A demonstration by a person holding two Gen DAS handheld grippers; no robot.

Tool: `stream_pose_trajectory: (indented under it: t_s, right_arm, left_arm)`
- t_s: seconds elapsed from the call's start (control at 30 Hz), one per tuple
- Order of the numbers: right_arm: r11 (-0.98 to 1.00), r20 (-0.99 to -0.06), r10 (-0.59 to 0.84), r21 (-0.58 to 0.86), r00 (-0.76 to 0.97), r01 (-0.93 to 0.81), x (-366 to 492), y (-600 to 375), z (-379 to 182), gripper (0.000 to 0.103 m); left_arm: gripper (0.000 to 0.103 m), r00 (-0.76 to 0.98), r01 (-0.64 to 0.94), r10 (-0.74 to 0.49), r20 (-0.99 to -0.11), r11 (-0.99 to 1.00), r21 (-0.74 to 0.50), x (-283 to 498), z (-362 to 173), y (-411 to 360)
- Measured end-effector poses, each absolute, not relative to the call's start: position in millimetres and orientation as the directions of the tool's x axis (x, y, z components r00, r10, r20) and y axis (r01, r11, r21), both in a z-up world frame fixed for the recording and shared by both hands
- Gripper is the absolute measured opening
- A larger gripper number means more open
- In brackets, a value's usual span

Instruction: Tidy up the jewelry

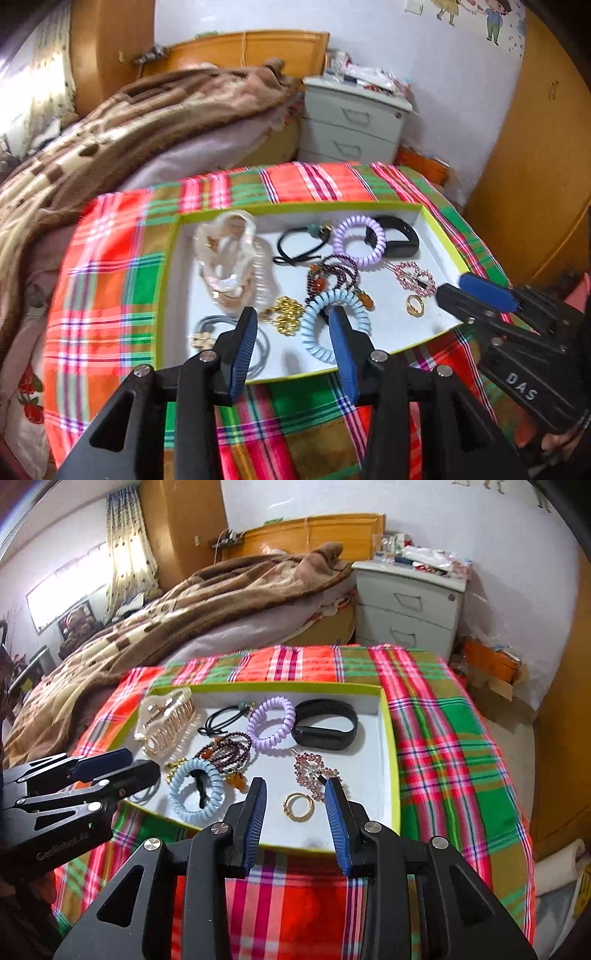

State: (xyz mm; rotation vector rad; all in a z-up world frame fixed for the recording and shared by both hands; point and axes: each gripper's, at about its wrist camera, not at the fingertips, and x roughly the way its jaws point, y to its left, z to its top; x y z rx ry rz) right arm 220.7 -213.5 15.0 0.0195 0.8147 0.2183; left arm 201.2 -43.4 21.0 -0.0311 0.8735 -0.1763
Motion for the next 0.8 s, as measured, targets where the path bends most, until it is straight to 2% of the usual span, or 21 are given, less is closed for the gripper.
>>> stream_pose_trajectory:
  t_s: [0.03,0.1,0.13,0.37,0.8]
  right_arm:
    - [0.977,-0.709,0.205,0.106,0.675,-0.185,215.0,-213.4,18.0,0.035]
    - [0.978,-0.694,0.201,0.108,0.692,-0.176,205.9,-212.0,22.2,0.049]
    - [0.980,-0.684,0.195,0.101,0.703,-0.174,199.5,-210.7,24.3,0.051]
    - [0.984,-0.652,0.171,0.080,0.738,-0.158,173.0,-204.0,30.1,0.051]
    - [0.986,-0.621,0.169,0.104,0.765,-0.133,146.3,-206.0,35.0,0.051]
  left_arm:
    - [0.042,0.644,0.132,-0.156,-0.749,0.987,-0.093,195.5,23.5,-42.0]
    - [0.042,0.669,0.111,-0.127,-0.733,0.991,-0.070,185.7,27.4,-40.1]
    - [0.042,0.681,0.098,-0.111,-0.723,0.993,-0.060,181.0,29.2,-38.9]
    - [0.042,0.717,0.074,-0.066,-0.694,0.997,-0.018,151.8,35.1,-38.4]
    - [0.042,0.723,0.088,-0.073,-0.687,0.996,-0.013,119.3,31.6,-45.3]
